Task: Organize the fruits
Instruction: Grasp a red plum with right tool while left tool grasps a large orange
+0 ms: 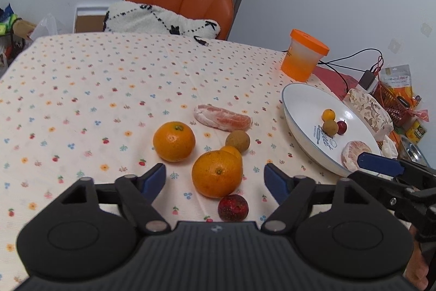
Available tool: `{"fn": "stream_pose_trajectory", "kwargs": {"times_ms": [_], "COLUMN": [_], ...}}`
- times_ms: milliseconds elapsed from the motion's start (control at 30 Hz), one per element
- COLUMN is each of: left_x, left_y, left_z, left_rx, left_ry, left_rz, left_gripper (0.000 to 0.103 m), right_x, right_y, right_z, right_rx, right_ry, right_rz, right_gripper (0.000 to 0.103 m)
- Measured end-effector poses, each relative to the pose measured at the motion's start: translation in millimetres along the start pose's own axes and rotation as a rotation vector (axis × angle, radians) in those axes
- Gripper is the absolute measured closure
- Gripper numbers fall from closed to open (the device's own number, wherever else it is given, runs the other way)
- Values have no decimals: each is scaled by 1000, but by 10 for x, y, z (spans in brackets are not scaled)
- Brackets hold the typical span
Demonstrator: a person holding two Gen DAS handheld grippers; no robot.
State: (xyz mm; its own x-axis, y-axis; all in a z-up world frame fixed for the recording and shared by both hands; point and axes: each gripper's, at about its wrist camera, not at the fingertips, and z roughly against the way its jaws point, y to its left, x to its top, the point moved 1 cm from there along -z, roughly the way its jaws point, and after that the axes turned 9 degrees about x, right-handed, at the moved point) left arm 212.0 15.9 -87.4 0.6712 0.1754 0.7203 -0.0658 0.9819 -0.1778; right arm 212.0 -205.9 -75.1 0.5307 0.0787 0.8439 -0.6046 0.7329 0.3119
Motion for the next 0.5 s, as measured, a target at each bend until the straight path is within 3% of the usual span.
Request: {"fn": "stream_pose_trajectory", "kwargs": {"times_ms": [100, 233, 500], "left_x": [-14, -29, -73], "left_y": [41, 83, 191], "left_z": [-59, -106, 2], "left_rx": [-23, -55, -51], "left_ry": [16, 18, 4], "left_rz": [19, 35, 29], "left_gripper": [36, 62, 62], "right_x": [-4, -29, -80], "right_y": [57, 113, 229], "right_z": [-55, -135, -319], "right_rx": [2, 6, 39], "right_ry": [18, 46, 91], "right_rz": [16, 23, 31], "right_gripper": [18, 21, 27]}}
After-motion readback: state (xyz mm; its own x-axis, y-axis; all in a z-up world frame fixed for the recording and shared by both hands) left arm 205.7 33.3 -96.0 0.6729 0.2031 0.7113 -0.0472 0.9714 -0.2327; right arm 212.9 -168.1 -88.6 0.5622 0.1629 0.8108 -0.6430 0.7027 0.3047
